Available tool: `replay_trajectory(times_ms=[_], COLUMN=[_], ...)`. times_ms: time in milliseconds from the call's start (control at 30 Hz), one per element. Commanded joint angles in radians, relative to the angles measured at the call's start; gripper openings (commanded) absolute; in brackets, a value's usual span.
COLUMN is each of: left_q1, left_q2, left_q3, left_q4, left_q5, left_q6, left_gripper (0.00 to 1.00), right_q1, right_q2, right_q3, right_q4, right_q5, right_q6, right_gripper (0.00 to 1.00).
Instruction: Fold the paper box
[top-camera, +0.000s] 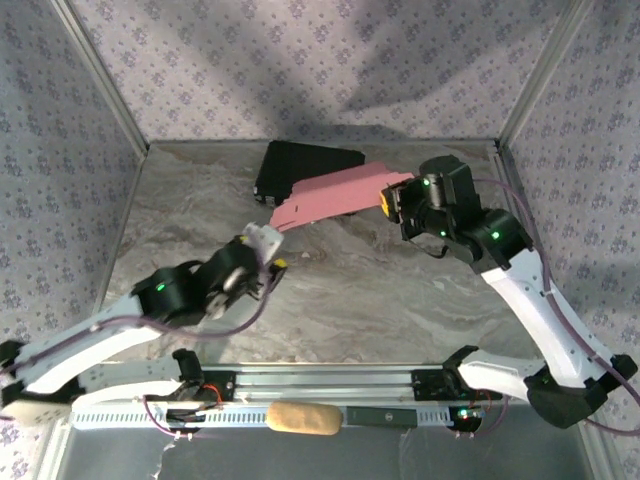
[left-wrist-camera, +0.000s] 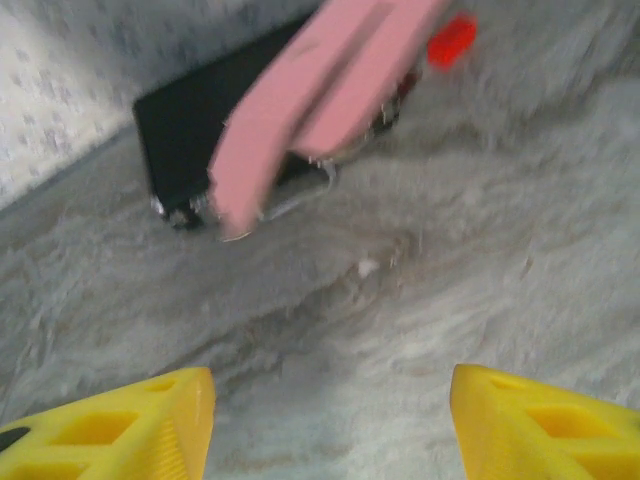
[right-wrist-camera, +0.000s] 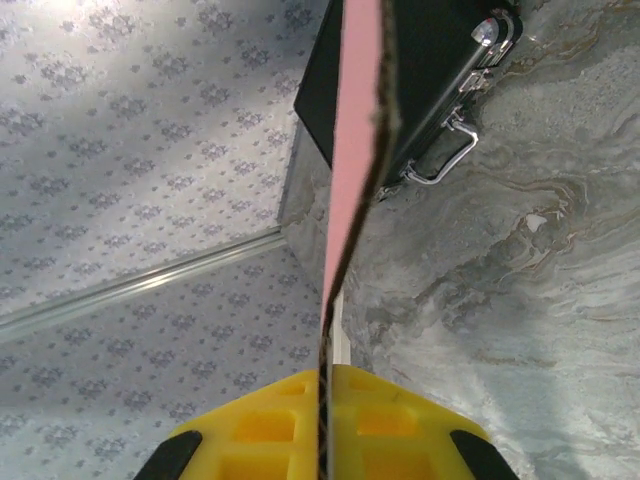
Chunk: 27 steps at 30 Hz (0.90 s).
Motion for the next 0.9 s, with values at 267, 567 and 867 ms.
replay_trajectory(times_ms=[267,567,867], left_q1=[0.166,0.288,0.291], left_q2=[-0.127,-0.052,0.004], left_q3=[-0.298,-0.267,-0.238], left_q4=[0.63,0.766,0.771], left_q5=[0.172,0.359,0.45], left_q6=[0.366,0.385,0.366], left_gripper=[0.64,0.63,0.28], right_q1=[-0.057,-0.076,-0.116], right_q2=[-0.004,-0.002,-0.005], right_q3=[0.067,0.066,0.047], right_q4=[-0.074,-0.09,-0.068], right_q5=[-0.145,-0.2,-0.251], right_q6=[0.037,0.035,0.037], right_gripper=[0.0,0.0,0.0])
